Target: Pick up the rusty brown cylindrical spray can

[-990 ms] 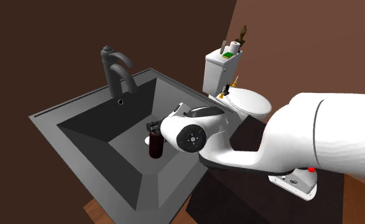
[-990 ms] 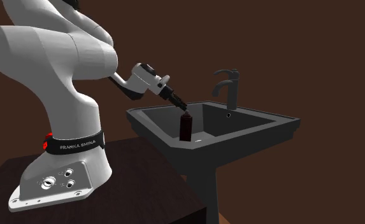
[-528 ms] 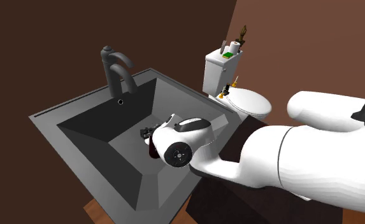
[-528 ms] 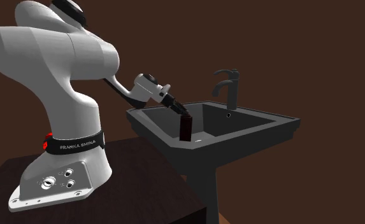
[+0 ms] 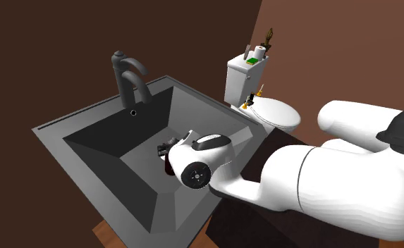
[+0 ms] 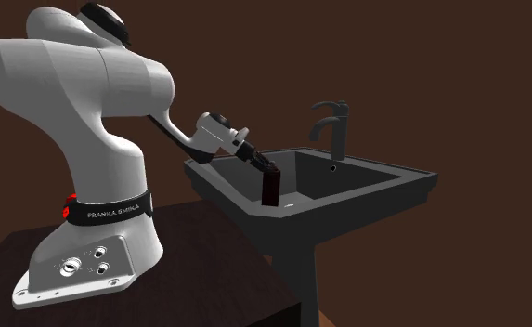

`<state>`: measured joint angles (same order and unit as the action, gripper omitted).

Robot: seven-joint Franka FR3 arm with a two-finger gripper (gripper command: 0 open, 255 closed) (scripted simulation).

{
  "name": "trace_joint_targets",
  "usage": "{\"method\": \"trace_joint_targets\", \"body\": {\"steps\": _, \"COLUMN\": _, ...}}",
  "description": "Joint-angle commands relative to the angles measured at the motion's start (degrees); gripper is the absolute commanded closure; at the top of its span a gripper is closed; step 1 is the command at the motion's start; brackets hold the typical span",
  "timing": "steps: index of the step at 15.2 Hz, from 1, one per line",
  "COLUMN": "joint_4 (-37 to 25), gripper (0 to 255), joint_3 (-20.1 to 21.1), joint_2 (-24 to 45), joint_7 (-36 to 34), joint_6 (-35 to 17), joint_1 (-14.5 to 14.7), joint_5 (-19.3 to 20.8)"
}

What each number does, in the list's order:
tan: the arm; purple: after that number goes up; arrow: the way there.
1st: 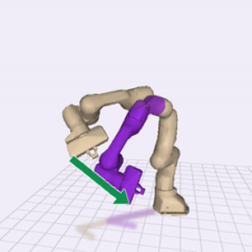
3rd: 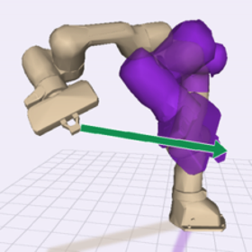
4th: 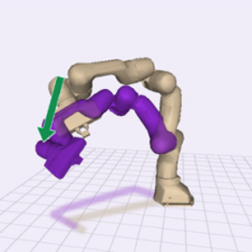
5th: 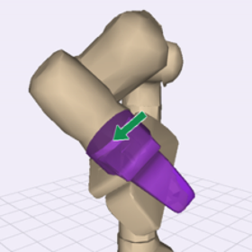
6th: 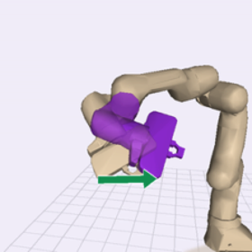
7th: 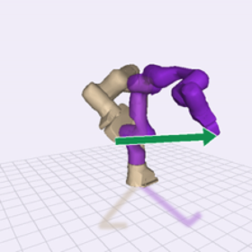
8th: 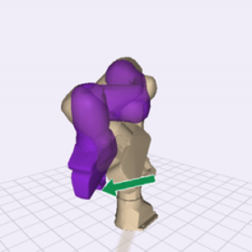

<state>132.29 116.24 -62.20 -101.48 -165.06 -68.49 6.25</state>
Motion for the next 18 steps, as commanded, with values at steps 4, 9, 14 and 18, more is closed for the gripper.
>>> {"method": "trace_joint_targets", "body": {"steps": 4, "joint_4": 0.0, "gripper": 255, "joint_3": 0.1, "joint_2": 0.0, "joint_7": 0.0, "joint_6": 0.0, "joint_1": 0.0, "joint_5": 0.0}}
{"method": "trace_joint_targets", "body": {"steps": 9, "joint_4": 1.0, "gripper": 255, "joint_3": -1.7, "joint_2": 1.7, "joint_7": 1.0, "joint_6": 0.8, "joint_1": 1.4, "joint_5": 0.5}}
{"method": "trace_joint_targets", "body": {"steps": 14, "joint_4": 2.1, "gripper": 255, "joint_3": -4.9, "joint_2": 4.3, "joint_7": 2.8, "joint_6": 2.3, "joint_1": 3.5, "joint_5": 1.4}}
{"method": "trace_joint_targets", "body": {"steps": 18, "joint_4": 2.8, "gripper": 255, "joint_3": -7.5, "joint_2": 6.2, "joint_7": 4.3, "joint_6": 3.7, "joint_1": 5.4, "joint_5": 2.1}}
